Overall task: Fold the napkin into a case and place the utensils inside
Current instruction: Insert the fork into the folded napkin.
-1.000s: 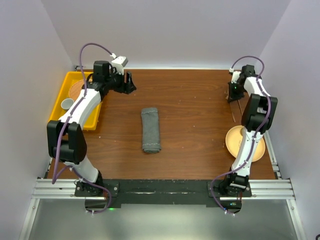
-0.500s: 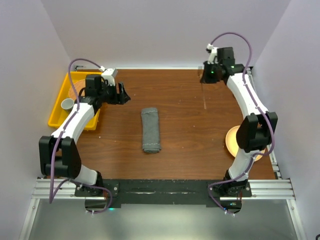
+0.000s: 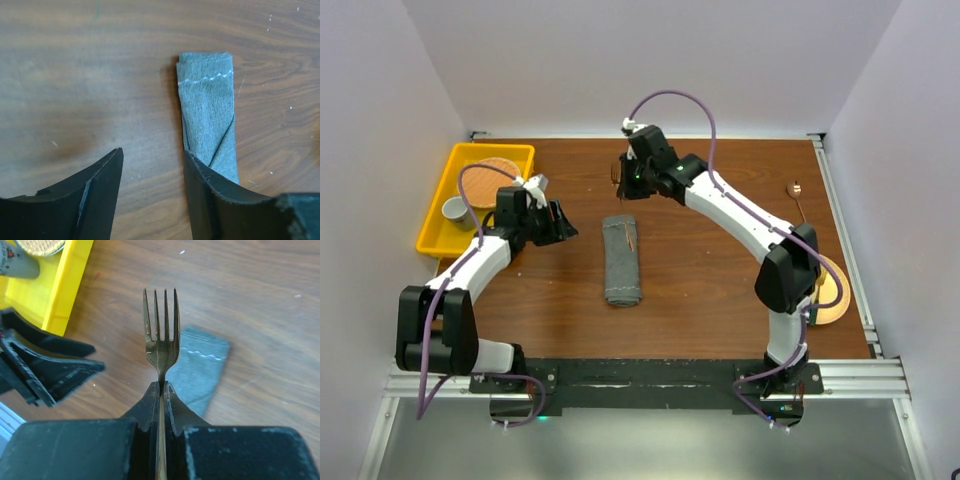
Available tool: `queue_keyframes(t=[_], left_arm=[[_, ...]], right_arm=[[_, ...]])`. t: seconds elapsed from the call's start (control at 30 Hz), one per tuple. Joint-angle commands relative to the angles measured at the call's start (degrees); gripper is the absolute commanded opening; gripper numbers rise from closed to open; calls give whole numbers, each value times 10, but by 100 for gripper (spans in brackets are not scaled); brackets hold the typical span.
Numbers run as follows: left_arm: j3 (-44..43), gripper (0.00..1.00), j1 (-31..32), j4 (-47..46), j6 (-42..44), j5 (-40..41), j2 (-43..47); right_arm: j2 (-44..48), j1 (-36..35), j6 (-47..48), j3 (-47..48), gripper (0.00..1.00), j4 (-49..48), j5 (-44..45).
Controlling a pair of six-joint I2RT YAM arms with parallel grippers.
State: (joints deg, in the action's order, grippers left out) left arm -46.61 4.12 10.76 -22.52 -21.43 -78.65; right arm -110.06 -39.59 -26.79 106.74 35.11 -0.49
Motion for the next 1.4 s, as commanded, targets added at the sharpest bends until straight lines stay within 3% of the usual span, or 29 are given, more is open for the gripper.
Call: queue_keyframes(t=[0.0, 0.13, 0.4, 1.37], left_arm=[[17, 55, -5, -56, -45, -15, 13], [12, 50, -4, -69, -48, -18, 6], [-9, 49, -4, -78, -46, -13, -20], [9, 49, -6, -72, -27, 5, -13]], right_arm=[[-29, -12, -27, 29, 0, -36, 47], [-58, -25, -34, 37, 0, -52, 69], [-111, -42, -34, 59, 0, -96, 106], [-143, -65, -13, -29, 0, -175, 156]])
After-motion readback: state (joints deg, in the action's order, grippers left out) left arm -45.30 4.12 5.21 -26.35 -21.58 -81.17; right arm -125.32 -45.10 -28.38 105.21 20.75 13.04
